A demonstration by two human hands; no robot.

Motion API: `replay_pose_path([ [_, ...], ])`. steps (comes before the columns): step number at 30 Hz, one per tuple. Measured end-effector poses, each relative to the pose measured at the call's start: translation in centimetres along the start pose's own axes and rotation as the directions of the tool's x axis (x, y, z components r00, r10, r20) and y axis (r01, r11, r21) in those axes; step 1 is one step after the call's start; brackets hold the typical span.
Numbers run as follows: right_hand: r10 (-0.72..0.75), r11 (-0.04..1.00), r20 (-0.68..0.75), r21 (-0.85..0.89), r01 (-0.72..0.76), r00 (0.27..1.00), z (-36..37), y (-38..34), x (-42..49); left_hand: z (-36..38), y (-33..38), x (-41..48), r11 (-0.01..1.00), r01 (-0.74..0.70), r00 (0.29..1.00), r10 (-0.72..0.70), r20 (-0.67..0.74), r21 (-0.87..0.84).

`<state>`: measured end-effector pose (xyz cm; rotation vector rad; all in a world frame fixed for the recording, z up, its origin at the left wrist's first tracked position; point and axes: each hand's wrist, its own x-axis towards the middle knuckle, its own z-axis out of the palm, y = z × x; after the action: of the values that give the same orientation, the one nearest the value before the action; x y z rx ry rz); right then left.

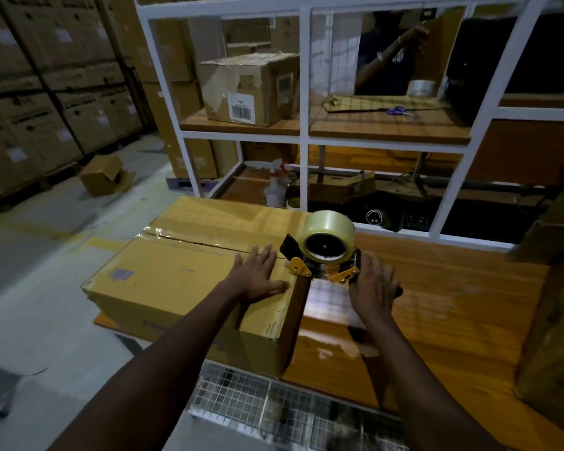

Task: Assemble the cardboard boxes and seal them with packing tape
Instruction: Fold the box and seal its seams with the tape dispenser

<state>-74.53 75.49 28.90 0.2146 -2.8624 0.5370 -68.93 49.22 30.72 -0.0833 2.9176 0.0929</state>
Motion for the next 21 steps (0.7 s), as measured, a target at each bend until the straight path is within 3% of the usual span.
replay_pose_path([
  [6, -0.071, 0.996, 0.042, -0.043, 0.073, 0.997, -0.4, 0.6, -0.2, 1.0, 2.8, -0.4, 0.999, 0.034, 0.999, -0.033, -0.035, 0.027],
  [9, -0.088, 0.996, 0.038, 0.022, 0.087, 0.995, -0.7, 1.0, 0.0, 0.7, 3.0, -0.6, 0.998, 0.049, 0.999, -0.049, -0.016, 0.047],
  [16, -0.004, 1.0, 0.082, -0.007, 0.004, 0.997, -0.8, 5.8, -1.1, 0.8, 3.2, -0.5, 0.997, 0.074, 0.997, -0.074, 0.001, 0.028],
  [21, -0.008, 0.999, 0.136, -0.044, 0.014, 0.991, 0.3, 3.7, -1.6, 0.7, 3.5, -0.8, 0.997, 0.071, 0.997, -0.071, -0.016, 0.024],
])
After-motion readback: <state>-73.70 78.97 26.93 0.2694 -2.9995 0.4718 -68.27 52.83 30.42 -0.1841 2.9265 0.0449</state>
